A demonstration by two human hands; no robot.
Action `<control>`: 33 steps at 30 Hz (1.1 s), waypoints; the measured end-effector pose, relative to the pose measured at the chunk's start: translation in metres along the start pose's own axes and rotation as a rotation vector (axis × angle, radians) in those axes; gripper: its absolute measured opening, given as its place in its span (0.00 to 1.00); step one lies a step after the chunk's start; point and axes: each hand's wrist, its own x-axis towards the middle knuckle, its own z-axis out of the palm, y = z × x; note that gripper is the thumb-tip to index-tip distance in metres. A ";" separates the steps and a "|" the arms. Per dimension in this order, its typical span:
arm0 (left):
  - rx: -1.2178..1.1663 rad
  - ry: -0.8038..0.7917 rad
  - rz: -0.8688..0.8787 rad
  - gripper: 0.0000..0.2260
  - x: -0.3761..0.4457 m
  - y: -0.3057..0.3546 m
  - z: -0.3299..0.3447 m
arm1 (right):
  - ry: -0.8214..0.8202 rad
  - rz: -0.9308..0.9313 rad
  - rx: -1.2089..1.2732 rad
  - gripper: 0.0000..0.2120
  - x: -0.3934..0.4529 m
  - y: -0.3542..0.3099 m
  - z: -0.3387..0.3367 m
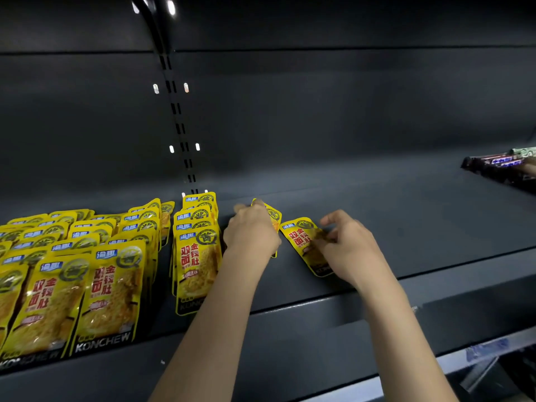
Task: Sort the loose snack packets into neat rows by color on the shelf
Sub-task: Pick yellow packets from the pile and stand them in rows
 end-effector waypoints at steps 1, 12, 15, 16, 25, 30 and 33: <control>-0.037 0.018 0.000 0.29 -0.001 0.000 0.000 | -0.004 0.005 0.002 0.13 0.000 0.001 -0.002; -0.840 0.288 0.135 0.10 -0.043 -0.046 -0.024 | -0.142 0.084 -0.241 0.36 0.007 -0.002 -0.011; -0.883 0.475 0.142 0.08 -0.054 -0.065 -0.023 | -0.200 0.075 -0.238 0.37 0.011 -0.005 -0.008; -0.869 0.541 0.143 0.09 -0.057 -0.072 -0.022 | -0.215 0.072 -0.242 0.37 0.013 -0.005 -0.006; -1.023 0.699 -0.028 0.12 -0.095 -0.118 -0.019 | -0.288 -0.008 0.027 0.30 0.021 -0.015 0.010; -1.318 0.666 -0.152 0.22 -0.105 -0.120 -0.021 | -0.178 -0.142 0.372 0.10 0.013 -0.026 0.020; -1.461 0.635 -0.226 0.19 -0.109 -0.124 -0.027 | -0.198 -0.154 0.554 0.06 0.003 -0.040 0.023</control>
